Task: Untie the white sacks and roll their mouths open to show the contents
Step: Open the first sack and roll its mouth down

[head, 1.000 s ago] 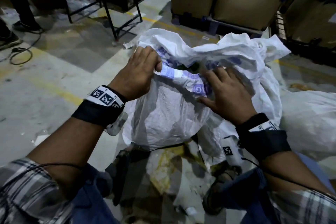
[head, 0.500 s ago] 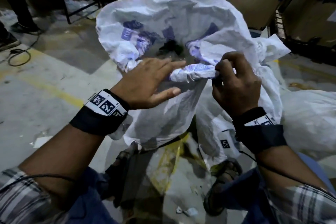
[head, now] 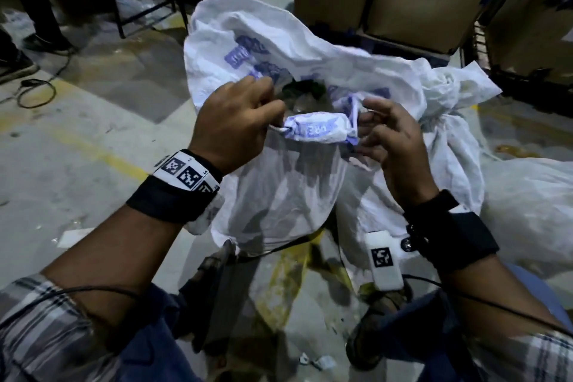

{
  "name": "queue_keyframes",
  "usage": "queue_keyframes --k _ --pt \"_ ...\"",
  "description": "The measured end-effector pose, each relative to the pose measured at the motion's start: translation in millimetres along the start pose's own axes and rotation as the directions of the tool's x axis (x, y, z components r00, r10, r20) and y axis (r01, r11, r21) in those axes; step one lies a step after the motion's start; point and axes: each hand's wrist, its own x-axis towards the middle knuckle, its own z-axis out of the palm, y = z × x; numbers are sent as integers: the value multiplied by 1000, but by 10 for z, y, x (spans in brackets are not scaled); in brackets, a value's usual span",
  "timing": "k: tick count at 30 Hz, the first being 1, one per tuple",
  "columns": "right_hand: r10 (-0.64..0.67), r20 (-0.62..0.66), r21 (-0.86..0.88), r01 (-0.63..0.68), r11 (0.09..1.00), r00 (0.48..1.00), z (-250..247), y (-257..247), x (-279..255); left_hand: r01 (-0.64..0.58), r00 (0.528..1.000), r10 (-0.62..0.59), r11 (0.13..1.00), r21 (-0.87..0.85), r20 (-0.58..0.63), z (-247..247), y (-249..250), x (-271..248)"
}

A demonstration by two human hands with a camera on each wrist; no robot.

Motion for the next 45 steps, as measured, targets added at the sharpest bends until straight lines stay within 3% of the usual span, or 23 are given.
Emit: queue_keyframes --k 1,3,5,7,9,13,17,20,22,24,26,28,29,31,33,35,36,38,40,44,45 --pt "32 -89 -5 -32 999 995 -18 0 -3 -1 1000 2 1000 15 -30 -7 -35 -3" --pt "19 -250 -275 -89 957 968 -59 20 15 -13 996 15 999 30 -86 -23 -87 2" --pt "66 -262 -431 -178 885 963 -78 72 33 -50 991 53 998 27 -125 -28 -83 8" --pt "284 -172 -249 -320 914 943 -54 100 31 -108 983 107 994 6 -149 -23 -23 14" --pt "441 -56 67 -438 897 896 -18 160 40 -174 974 168 984 -27 -155 -12 48 18" --pt "543 -23 372 -497 784 840 27 121 114 -243 963 236 970 -35 -129 -2 105 10" --pt "590 -21 706 -406 580 807 -156 21 229 -137 982 137 991 5 -130 -20 -89 -36" --pt "595 95 769 -438 465 798 -97 30 201 15 992 0 993 117 -129 -12 -319 -91" --pt "589 177 704 -520 484 788 57 54 136 126 989 -107 973 196 -104 38 -407 -111" --pt "562 203 569 -564 599 802 185 30 88 212 977 -207 951 223 -49 99 -429 -112" --pt "464 43 373 -445 814 885 213 34 100 261 961 -274 945 195 39 146 -395 -107" --pt "241 -164 89 -229 969 956 152 83 117 274 952 -287 954 119 110 182 -333 -92" --pt "98 -239 -108 -127 986 966 113 111 116 270 948 -280 959 81 152 193 -284 -83" --pt "-161 -258 -472 21 881 953 35 186 134 272 927 -262 962 1 268 203 -181 -52" --pt "-287 -221 -623 92 777 932 -44 244 169 279 896 -224 956 -91 384 199 -111 -43" --pt "-334 -236 -616 126 778 912 -140 245 206 283 848 -166 945 -164 504 195 -105 -85" --pt "-294 -275 -544 104 832 916 -164 194 208 299 819 -146 934 -196 555 196 -127 -115" --pt "-124 -320 -234 48 971 939 -205 94 206 359 791 -145 897 -257 595 198 -192 -160" --pt "-2 -340 47 20 999 940 -247 25 201 380 820 -182 882 -278 542 216 -261 -175" --pt "-92 -338 15 103 995 937 -326 -95 205 380 868 -250 890 -250 429 194 -398 -150" --pt "-52 -309 40 68 997 950 -355 -108 227 358 876 -258 913 -193 407 186 -432 -150"
